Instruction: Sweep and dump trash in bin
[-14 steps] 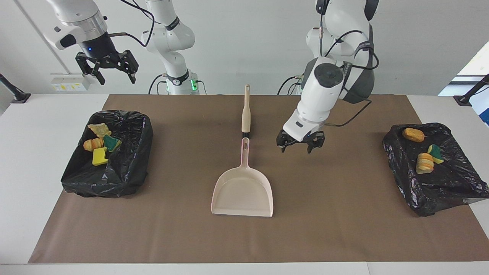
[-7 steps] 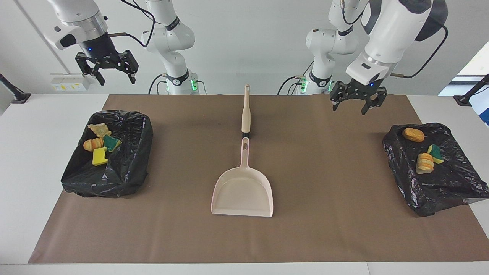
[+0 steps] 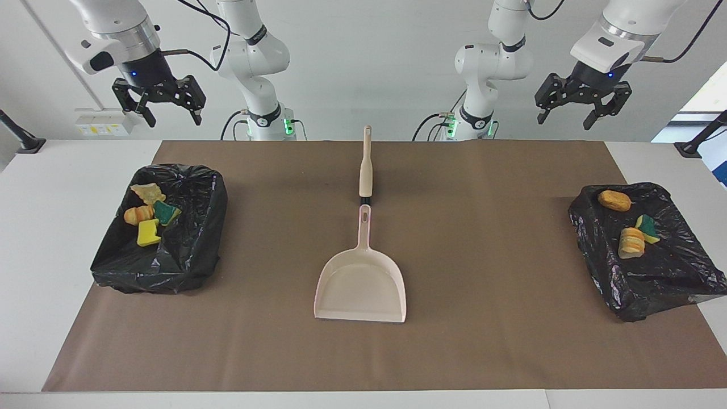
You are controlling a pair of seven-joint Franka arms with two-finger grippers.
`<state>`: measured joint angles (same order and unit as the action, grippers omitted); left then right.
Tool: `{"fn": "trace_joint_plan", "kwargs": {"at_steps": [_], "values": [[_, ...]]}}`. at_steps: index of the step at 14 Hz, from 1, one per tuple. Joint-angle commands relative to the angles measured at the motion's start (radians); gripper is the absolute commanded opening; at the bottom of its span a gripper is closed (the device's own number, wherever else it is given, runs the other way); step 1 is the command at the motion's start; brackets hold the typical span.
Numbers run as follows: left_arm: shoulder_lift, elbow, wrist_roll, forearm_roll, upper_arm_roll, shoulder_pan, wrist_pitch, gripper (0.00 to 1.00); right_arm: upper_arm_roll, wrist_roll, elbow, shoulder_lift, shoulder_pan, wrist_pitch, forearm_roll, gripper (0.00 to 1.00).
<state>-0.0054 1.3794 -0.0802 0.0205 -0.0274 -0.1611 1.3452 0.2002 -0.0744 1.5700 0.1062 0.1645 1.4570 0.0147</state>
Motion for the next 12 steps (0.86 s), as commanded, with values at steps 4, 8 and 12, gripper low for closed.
{"fn": "trace_joint_plan", "kwargs": {"at_steps": [4, 8, 12], "values": [[-0.018, 0.015, -0.013, -0.007, 0.006, 0.003, -0.026, 1.00, -0.005, 0.012, 0.030, 0.021, -0.006, 0.022, 0.010, 1.00], [-0.018, 0.015, -0.010, -0.010, 0.000, 0.008, 0.006, 1.00, -0.005, 0.013, 0.030, 0.023, -0.008, 0.020, 0.008, 1.00], [-0.016, 0.015, -0.009, -0.014, 0.000, 0.025, 0.006, 1.00, -0.005, 0.015, 0.030, 0.023, -0.010, 0.020, 0.008, 1.00]]}}
